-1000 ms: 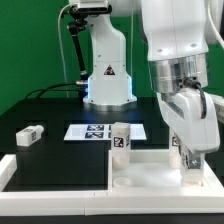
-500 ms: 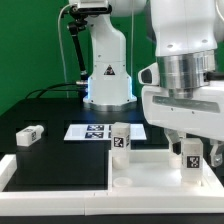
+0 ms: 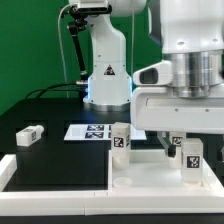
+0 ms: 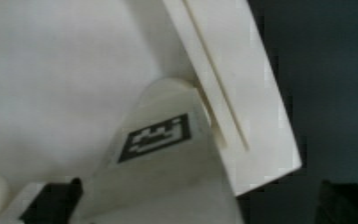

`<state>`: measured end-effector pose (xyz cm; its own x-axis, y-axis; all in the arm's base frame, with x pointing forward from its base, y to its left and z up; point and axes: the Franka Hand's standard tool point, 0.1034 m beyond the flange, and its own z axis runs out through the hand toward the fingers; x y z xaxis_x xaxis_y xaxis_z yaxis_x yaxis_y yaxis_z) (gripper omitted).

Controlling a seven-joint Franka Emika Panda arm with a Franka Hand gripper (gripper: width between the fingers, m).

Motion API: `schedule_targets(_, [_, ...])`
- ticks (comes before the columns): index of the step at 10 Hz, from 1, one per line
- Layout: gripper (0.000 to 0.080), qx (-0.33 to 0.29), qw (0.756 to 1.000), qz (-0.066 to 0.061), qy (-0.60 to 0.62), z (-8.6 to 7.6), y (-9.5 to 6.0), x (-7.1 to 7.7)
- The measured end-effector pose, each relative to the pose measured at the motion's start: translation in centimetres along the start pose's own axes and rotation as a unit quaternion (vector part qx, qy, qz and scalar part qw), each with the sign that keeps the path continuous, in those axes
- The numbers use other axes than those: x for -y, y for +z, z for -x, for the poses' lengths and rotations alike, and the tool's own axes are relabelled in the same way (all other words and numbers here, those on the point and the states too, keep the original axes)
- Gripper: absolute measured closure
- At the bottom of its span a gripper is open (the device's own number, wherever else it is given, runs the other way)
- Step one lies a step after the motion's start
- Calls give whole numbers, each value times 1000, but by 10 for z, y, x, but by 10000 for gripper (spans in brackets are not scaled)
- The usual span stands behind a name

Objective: Assemble square table

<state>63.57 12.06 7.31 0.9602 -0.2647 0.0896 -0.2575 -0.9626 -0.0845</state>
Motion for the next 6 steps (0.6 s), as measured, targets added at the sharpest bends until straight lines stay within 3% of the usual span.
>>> schedule_targets(2, [159,-11,1000,0,16,-1,1,-3])
schedule_targets(3, [325,-11,1000,0,22,-1,1,-4])
schedule_targets(4, [325,-11,999,-1,45,-1,1,-4])
schedule_targets(5, [506,-11,995,-1,95,-1,2,-4])
schedule_targets(6, [508,-11,991,-1,136,-1,2,-5])
